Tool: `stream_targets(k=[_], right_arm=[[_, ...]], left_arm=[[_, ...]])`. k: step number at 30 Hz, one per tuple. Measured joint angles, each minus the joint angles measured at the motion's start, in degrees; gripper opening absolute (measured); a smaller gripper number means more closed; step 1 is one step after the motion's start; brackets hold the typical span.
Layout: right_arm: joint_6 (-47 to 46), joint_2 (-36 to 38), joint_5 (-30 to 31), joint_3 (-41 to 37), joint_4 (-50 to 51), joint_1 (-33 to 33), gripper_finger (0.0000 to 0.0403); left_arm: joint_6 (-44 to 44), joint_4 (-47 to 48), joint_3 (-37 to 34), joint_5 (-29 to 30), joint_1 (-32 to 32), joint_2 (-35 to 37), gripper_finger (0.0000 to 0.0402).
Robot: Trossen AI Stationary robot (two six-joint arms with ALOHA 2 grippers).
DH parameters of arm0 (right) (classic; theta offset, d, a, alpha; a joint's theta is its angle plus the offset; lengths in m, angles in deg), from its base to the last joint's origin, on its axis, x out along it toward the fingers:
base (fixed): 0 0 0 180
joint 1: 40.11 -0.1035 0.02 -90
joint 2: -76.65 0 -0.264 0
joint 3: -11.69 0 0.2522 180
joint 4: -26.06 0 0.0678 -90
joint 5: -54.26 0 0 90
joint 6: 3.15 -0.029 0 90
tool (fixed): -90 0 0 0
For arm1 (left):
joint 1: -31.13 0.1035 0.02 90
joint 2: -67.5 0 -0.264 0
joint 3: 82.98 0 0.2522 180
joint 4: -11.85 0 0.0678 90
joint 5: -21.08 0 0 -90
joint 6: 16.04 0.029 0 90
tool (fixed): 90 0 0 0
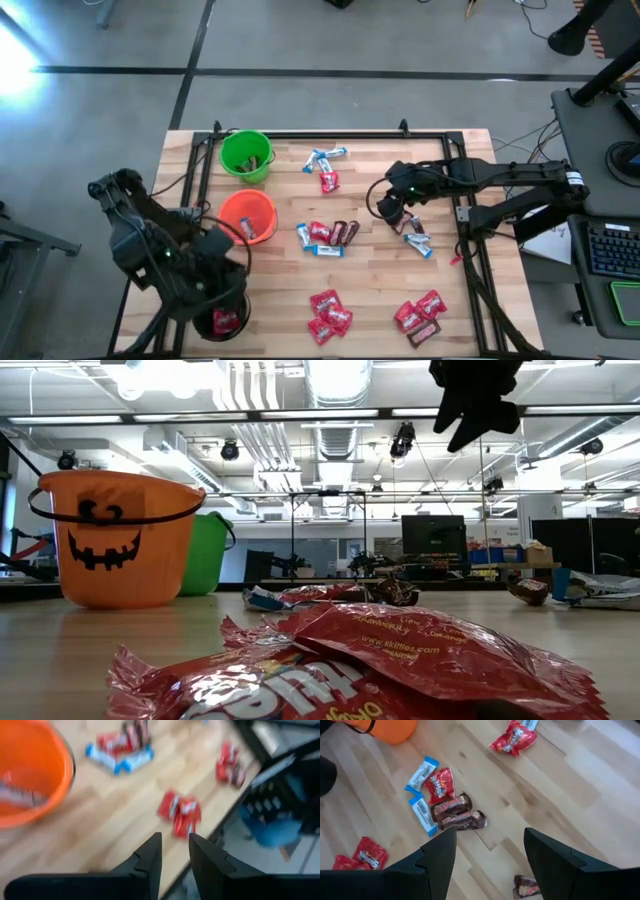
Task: Organize candy in baskets
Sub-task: Put the red candy into the black bucket
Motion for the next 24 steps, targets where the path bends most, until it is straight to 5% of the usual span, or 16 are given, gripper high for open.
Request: stream_targets(k=[5, 24], right_arm=[[-1.7, 0.0, 2.7, 0.0, 0.0, 0.0, 0.0224], [-7.1, -0.1, 2.9, 0.0, 0.9, 1.1, 0.0224]], left_arm=[[3.9, 1.8, 2.1, 4.1, 3.2, 0.0, 0.0080], [22.2, 2.6, 2.7, 0.6, 16.8, 0.5, 0.0080]])
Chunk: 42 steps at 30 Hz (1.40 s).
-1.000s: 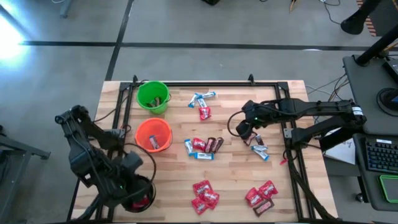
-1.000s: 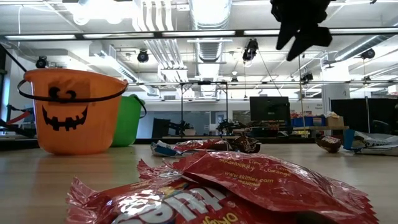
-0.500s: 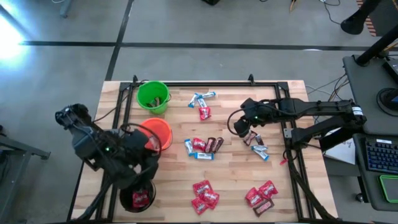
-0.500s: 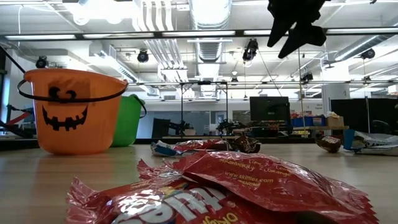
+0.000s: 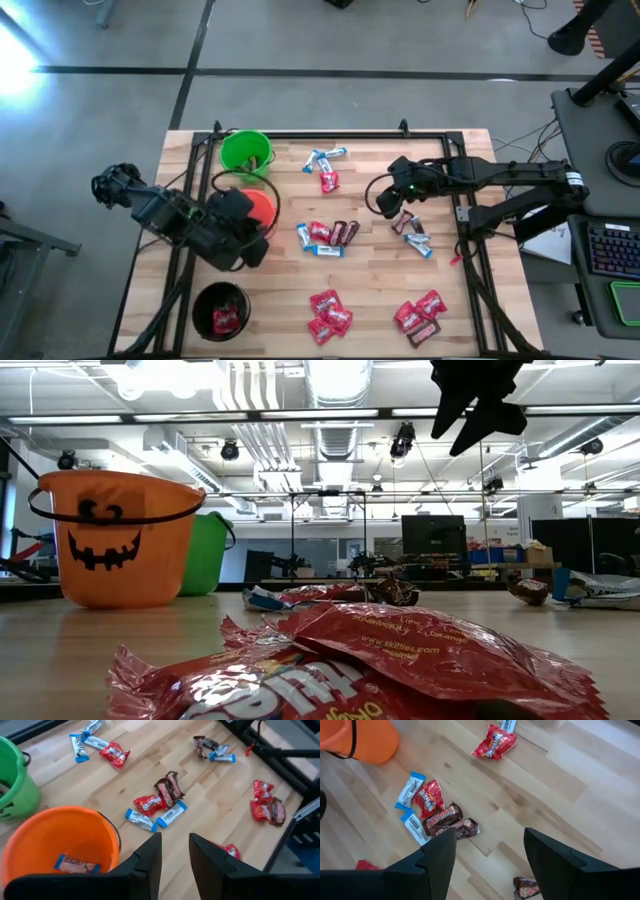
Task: Organize candy in baskets
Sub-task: Put the red candy into the black bucket
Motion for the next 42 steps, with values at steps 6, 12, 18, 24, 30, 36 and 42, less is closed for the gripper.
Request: stream_targets(k=[6, 12, 18, 24, 30, 36, 42], right_arm=[[-0.1, -2.0, -0.1, 0.0, 0.0, 0.6, 0.0224], [0.1, -6.4, -0.5, 0.0, -0.1, 2.5, 0.0224], [0.2, -11.1, -3.7, 0.0, -1.5, 5.4, 0.0224], [2.7, -14.1, -6.7, 0.0, -6.6, 6.7, 0.0224], [5.0, -14.4, -6.6, 0.0, -9.3, 8.1, 0.0224], [5.8, -15.4, -6.6, 0.0, -12.6, 10.1, 0.0224], [11.2, -19.7, -12.7, 0.0, -23.2, 11.3, 0.0224]], left_arm=[[7.5, 0.1, 0.0, -1.7, 4.9, 1.4, 0.0080], [13.8, 0.1, 0.0, -2.2, 9.5, 4.3, 0.0080], [20.1, 0.1, 0.0, -2.2, 13.9, 7.7, 0.0080], [25.9, 0.1, -1.4, -5.5, 17.8, 9.0, 0.0080], [32.3, 0.2, -2.0, -6.2, 21.9, 9.1, 0.0080], [36.2, 1.3, -2.1, -9.3, 26.6, 9.8, 0.0080], [39.1, 3.1, -2.2, -10.9, 27.8, 10.2, 0.0080]])
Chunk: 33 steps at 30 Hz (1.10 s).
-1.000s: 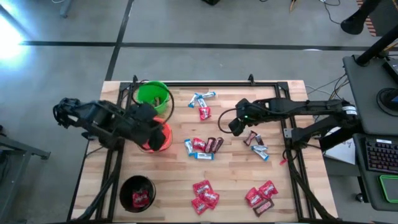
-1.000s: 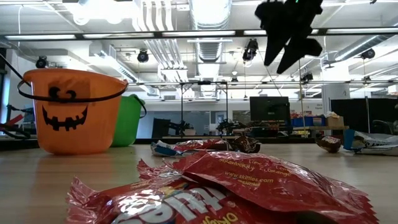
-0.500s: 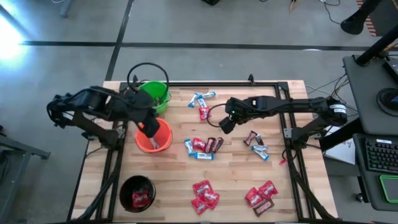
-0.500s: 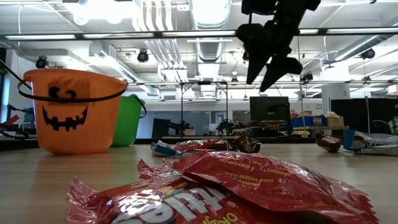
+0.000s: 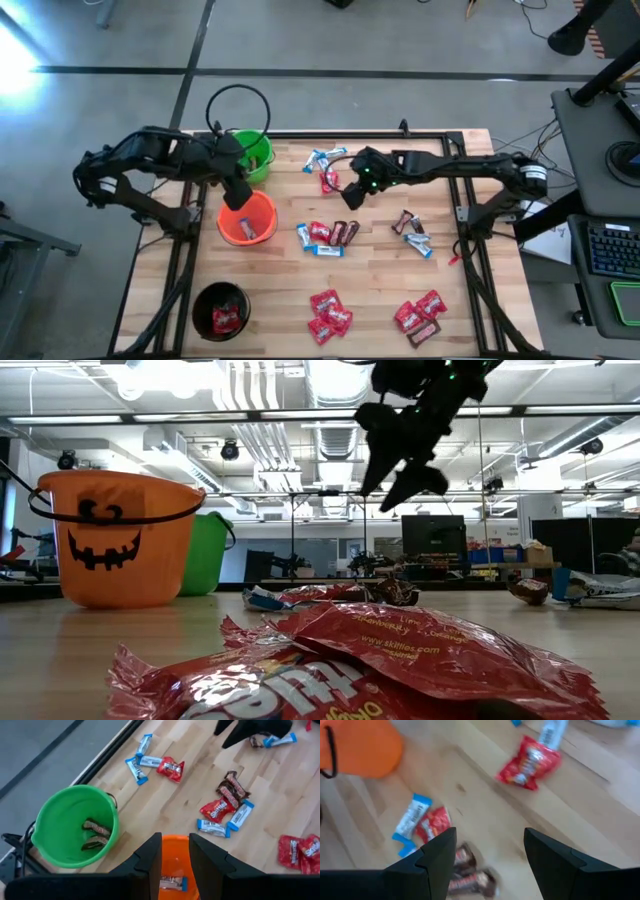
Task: Organize candy in baskets
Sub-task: Put the red candy into the black bucket
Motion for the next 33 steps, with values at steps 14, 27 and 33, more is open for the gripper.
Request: stream_targets(k=[14, 27, 33], right_arm=[[-7.2, -14.8, 0.4, 4.5, -8.4, 5.6, 0.0224], [-17.0, -20.3, -0.5, 10.0, -2.5, 8.5, 0.0224], [-17.3, -20.3, -0.9, 9.2, -3.7, 8.6, 0.0224]], left_arm=[[2.3, 0.4, 0.0, 0.2, 0.3, 3.1, 0.0080], [-2.4, 0.4, 0.0, 1.7, 1.0, 4.6, 0.0080], [-2.7, 0.6, 0.0, 1.7, 1.0, 5.3, 0.0080]])
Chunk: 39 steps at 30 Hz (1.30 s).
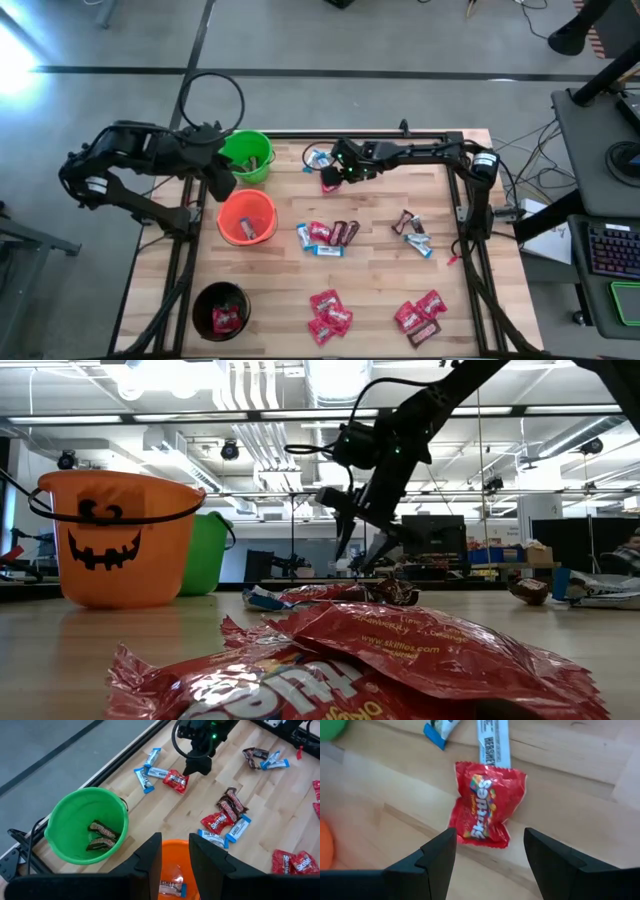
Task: Organize candy in baskets
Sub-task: Put the red candy into the black bucket
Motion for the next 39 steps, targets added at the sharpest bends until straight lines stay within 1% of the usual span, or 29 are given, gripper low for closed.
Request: stream_targets(k=[4, 6, 8, 12, 18, 23, 27, 34, 39], right_arm=[[0.0, -1.2, -0.9, 0.0, -0.9, 0.0, 0.0224], [0.1, -2.5, -3.5, 0.0, -1.4, 0.0, 0.0224], [0.0, -3.8, -4.5, -0.1, -2.7, -0.1, 0.0224], [-0.3, -5.1, -4.6, 0.3, -4.5, 0.0, 0.0224], [-0.7, -7.7, -4.3, 1.8, -4.5, 0.2, 0.0224], [-1.3, -9.1, -3.0, 2.7, -4.4, 0.3, 0.0219], [-1.3, -9.5, -2.9, 2.7, -4.1, 0.4, 0.0191], [-1.0, -9.5, -2.7, 2.7, -3.3, 0.4, 0.0115], [0.7, -9.5, -3.3, 2.7, -1.7, 0.4, 0.0069]], left_arm=[[-0.2, 0.0, 0.0, 0.0, 0.0, 0.1, 0.0080], [-0.2, 0.1, 0.0, 0.0, 0.0, 0.2, 0.0080], [-0.3, 0.2, 0.0, -0.1, 0.0, 0.3, 0.0080], [-0.6, 0.4, 0.0, -0.4, 0.0, 0.5, 0.0080], [-1.3, 1.0, 0.0, -0.4, 0.0, 1.1, 0.0080], [-1.3, 1.1, 0.0, -0.4, 0.0, 1.5, 0.0080], [-1.3, 1.2, 0.0, -0.4, 0.0, 1.7, 0.0080], [-1.3, 1.3, 0.0, -0.2, 0.0, 2.2, 0.0080], [-1.3, 1.3, 0.0, -0.2, 0.0, 2.4, 0.0080]])
